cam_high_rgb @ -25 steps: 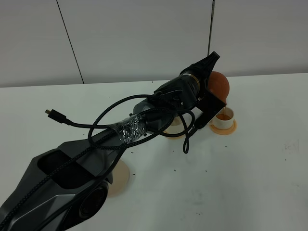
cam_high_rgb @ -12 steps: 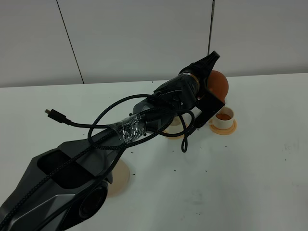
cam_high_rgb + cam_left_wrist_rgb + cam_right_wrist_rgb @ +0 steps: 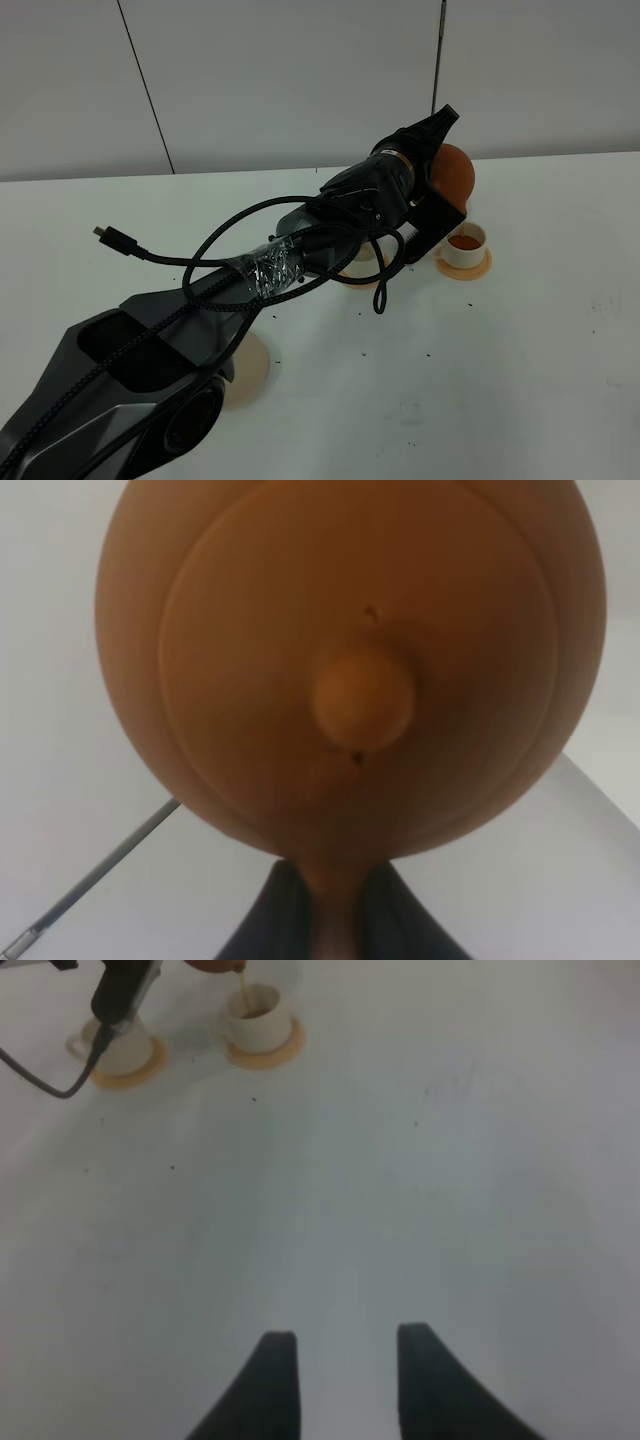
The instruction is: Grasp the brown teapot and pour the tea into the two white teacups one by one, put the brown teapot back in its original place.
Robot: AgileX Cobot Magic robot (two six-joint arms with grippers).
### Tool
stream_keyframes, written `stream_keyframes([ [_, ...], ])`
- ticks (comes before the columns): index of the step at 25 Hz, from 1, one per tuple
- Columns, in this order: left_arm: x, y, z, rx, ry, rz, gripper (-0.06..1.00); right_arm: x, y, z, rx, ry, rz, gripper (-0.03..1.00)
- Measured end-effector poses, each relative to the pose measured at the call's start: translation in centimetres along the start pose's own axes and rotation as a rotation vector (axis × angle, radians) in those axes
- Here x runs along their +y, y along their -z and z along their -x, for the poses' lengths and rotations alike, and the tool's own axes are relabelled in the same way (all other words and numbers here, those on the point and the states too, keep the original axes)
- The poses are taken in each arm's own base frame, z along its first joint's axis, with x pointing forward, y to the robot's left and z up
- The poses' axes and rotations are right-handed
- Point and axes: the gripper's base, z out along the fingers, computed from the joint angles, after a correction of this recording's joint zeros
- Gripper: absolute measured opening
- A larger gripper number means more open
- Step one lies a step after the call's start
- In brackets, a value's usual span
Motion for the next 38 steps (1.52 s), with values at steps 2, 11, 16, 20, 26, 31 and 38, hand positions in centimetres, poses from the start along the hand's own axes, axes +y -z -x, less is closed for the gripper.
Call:
stream_keyframes([
  [2,0.00,0.00,0.00,0.000,0.000,0.000,0.18,0.00,0.00,0.00,0.000,0.000,0.000,0.24],
  [11,0.01,0.00,-0.03,0.003,-0.008,0.001,0.18,0.00,0.00,0.00,0.000,0.000,0.000,0.24],
  [16,0.01,0.00,-0.03,0.004,-0.008,0.001,0.18,0.00,0.00,0.00,0.000,-0.001,0.000,0.24],
  [20,0.01,0.00,-0.03,0.004,-0.009,0.001,0.18,0.00,0.00,0.00,0.000,0.000,0.000,0.24],
  [26,0.02,0.00,-0.05,0.005,-0.014,0.002,0.18,0.00,0.00,0.00,0.000,0.000,0.000,0.24],
  [31,0.03,0.00,-0.06,0.006,-0.017,0.003,0.18,0.00,0.00,0.00,0.000,0.000,0.000,0.24],
  [38,0.04,0.00,-0.05,0.006,-0.035,0.004,0.18,0.00,0.00,0.00,0.000,0.000,0.000,0.24],
])
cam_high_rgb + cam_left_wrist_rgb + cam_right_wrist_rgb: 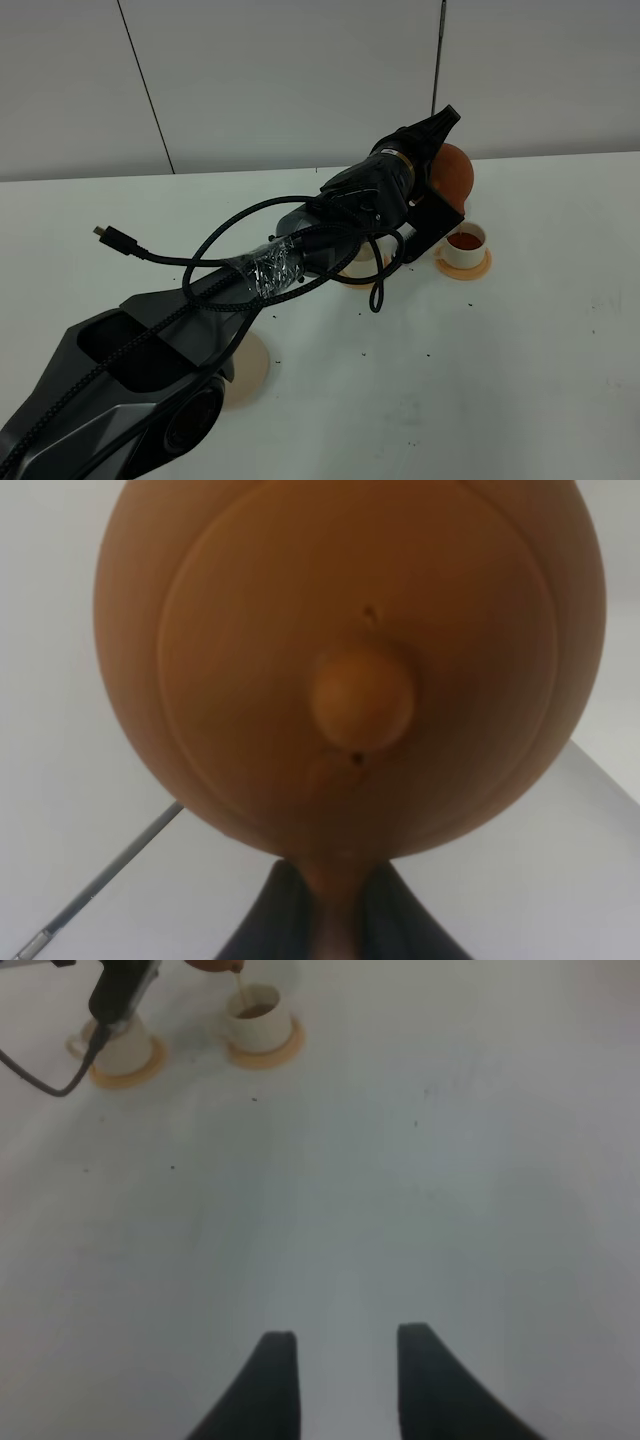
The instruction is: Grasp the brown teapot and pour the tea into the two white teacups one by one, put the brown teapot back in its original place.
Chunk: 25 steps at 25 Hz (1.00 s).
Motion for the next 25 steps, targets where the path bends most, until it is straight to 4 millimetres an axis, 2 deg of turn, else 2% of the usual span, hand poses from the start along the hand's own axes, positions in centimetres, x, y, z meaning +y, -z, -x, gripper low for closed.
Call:
stream_keyframes([
  [25,0.36,0.01,-0.01,0.002,-0.041,0.040,0.18,0.00,0.00,0.00,0.000,0.000,0.000,0.24],
])
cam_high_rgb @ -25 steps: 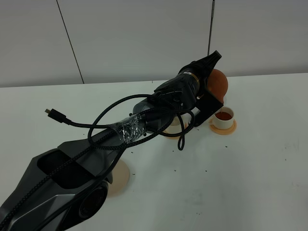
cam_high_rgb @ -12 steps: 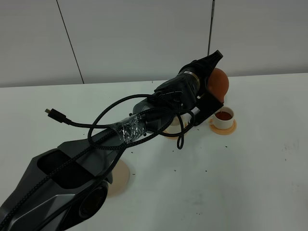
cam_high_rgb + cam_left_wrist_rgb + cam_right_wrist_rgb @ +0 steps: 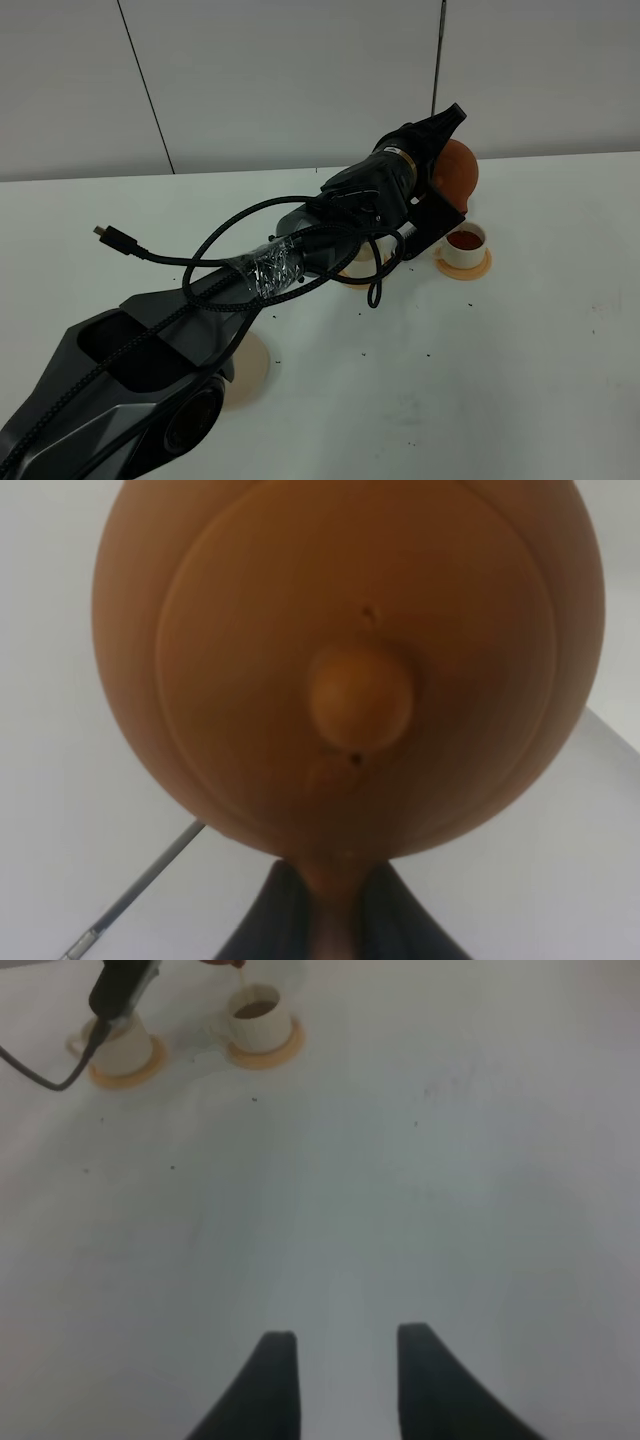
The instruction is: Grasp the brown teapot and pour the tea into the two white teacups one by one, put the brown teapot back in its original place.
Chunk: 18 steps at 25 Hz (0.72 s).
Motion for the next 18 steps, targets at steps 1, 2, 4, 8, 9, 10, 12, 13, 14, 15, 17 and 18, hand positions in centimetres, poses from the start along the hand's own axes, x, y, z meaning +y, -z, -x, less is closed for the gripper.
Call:
stream_keyframes([
  [1,0.00,0.00,0.00,0.000,0.000,0.000,0.18,0.00,0.00,0.00,0.000,0.000,0.000,0.24],
  [2,0.00,0.00,0.00,0.000,0.000,0.000,0.18,0.00,0.00,0.00,0.000,0.000,0.000,0.24],
  [4,0.00,0.00,0.00,0.000,0.000,0.000,0.18,0.00,0.00,0.00,0.000,0.000,0.000,0.24],
  [8,0.01,0.00,-0.01,0.001,-0.004,0.001,0.18,0.00,0.00,0.00,0.000,0.000,0.000,0.24],
  [9,0.01,0.00,-0.01,0.001,-0.004,0.001,0.18,0.00,0.00,0.00,0.000,0.000,0.000,0.24],
  [10,0.01,0.00,-0.01,0.001,-0.004,0.001,0.18,0.00,0.00,0.00,0.000,0.000,0.000,0.24],
  [12,0.01,0.00,-0.01,0.001,-0.003,0.001,0.18,0.00,0.00,0.00,0.000,0.000,0.000,0.24],
  [13,0.01,0.00,-0.01,0.001,-0.003,0.001,0.18,0.00,0.00,0.00,0.000,0.000,0.000,0.24],
  [14,0.01,0.00,-0.01,0.001,-0.001,0.001,0.18,0.00,0.00,0.00,0.000,0.000,0.000,0.24],
  [15,0.01,0.00,-0.01,0.001,0.003,0.001,0.18,0.00,0.00,0.00,0.000,0.000,0.000,0.24],
  [17,0.01,0.00,0.00,0.000,0.019,0.001,0.18,0.00,0.00,0.00,0.000,0.000,0.000,0.24],
  [18,-0.01,0.00,0.02,-0.002,0.030,-0.001,0.18,0.00,0.00,0.00,0.000,0.000,0.000,0.24],
])
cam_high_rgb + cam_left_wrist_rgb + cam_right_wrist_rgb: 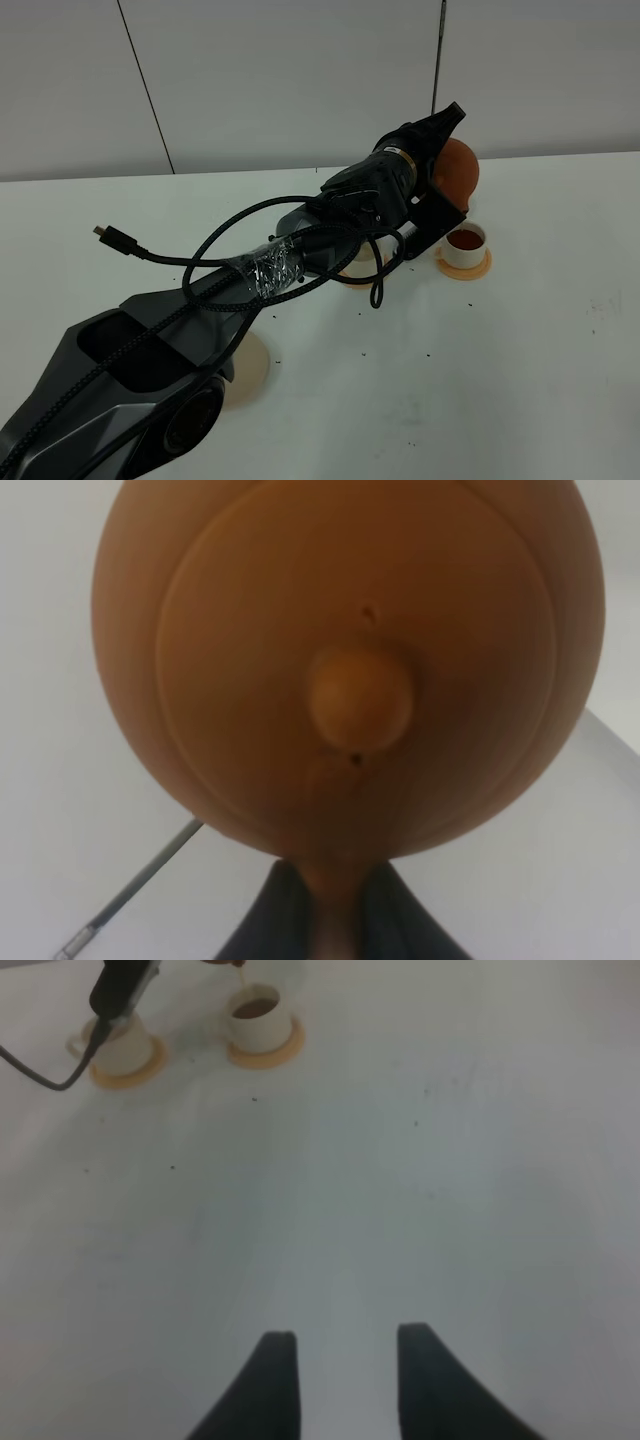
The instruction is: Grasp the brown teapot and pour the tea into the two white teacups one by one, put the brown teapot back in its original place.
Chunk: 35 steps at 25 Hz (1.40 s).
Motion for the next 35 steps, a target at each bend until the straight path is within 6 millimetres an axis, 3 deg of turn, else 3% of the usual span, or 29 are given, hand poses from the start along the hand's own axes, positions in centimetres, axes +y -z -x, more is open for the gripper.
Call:
stream_keyframes([
  [20,-0.8,-0.1,-0.2,-0.010,0.180,-0.067,0.18,0.0,0.0,0.0,0.000,0.000,0.000,0.24],
  [29,-1.8,0.1,0.3,-0.035,0.401,-0.186,0.18,0.0,0.0,0.0,0.000,0.000,0.000,0.24],
  [35,-0.7,2.1,-2.0,0.016,0.547,-0.276,0.18,0.0,0.0,0.0,0.000,0.000,0.000,0.24],
])
